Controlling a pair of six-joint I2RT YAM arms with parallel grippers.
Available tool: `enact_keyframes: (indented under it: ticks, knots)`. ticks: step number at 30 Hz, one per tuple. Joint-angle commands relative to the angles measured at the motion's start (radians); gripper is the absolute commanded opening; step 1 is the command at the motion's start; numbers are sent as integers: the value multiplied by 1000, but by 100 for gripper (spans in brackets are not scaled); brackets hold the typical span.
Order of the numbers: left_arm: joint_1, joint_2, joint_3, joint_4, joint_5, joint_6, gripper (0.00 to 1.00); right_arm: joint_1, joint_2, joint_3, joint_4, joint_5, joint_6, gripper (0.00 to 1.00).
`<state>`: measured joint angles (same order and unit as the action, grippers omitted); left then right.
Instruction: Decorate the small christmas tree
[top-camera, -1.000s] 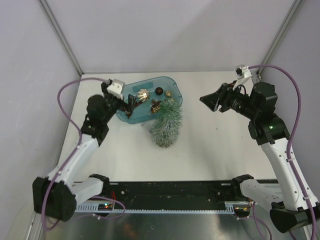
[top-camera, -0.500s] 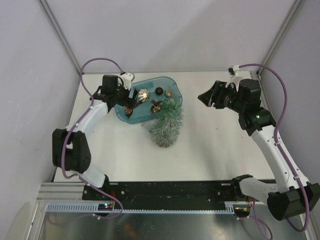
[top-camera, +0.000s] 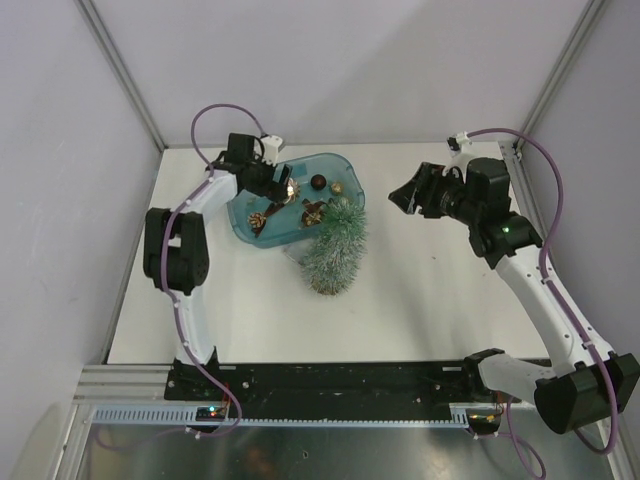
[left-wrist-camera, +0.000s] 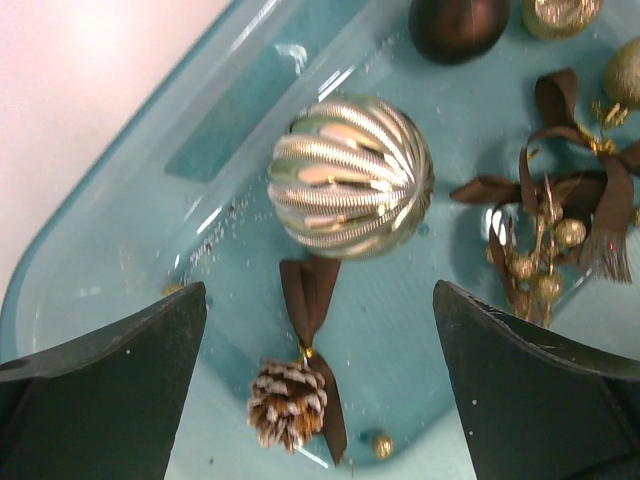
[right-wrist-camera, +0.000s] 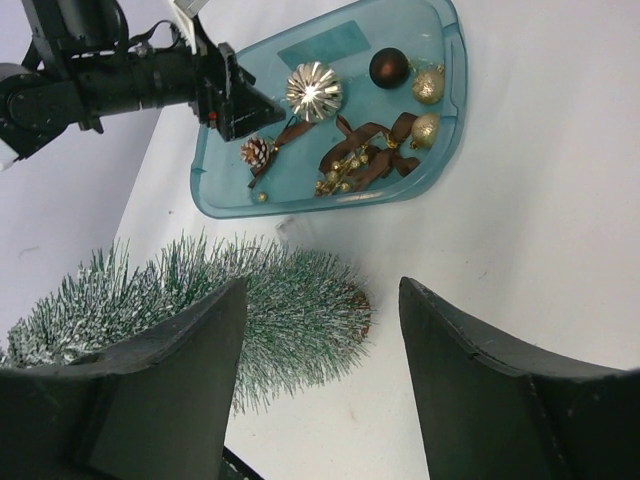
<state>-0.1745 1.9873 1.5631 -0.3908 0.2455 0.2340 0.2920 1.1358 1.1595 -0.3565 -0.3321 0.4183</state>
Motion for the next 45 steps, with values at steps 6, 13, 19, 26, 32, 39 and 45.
enact_keyframes:
  ticks: [6,13,19,26,32,39,45]
  knots:
    - [-41,145,222,14,68,-80,100,11,18,5,67,14,0,68]
    - [-49,210,248,23,53,-103,100,7,0,5,51,8,-17,68]
    - [-58,222,219,43,24,-76,100,-7,-7,5,50,-5,-22,68]
    - [-66,196,158,77,29,-61,82,-27,-20,5,38,-19,-28,68]
    - [-73,90,113,84,55,-40,71,-34,-26,5,23,-20,-34,68]
    - [-71,-139,54,84,114,-50,69,-47,-35,5,25,-30,-41,68]
    - [-61,-348,18,63,201,-77,70,-59,-44,5,27,-44,-35,68]
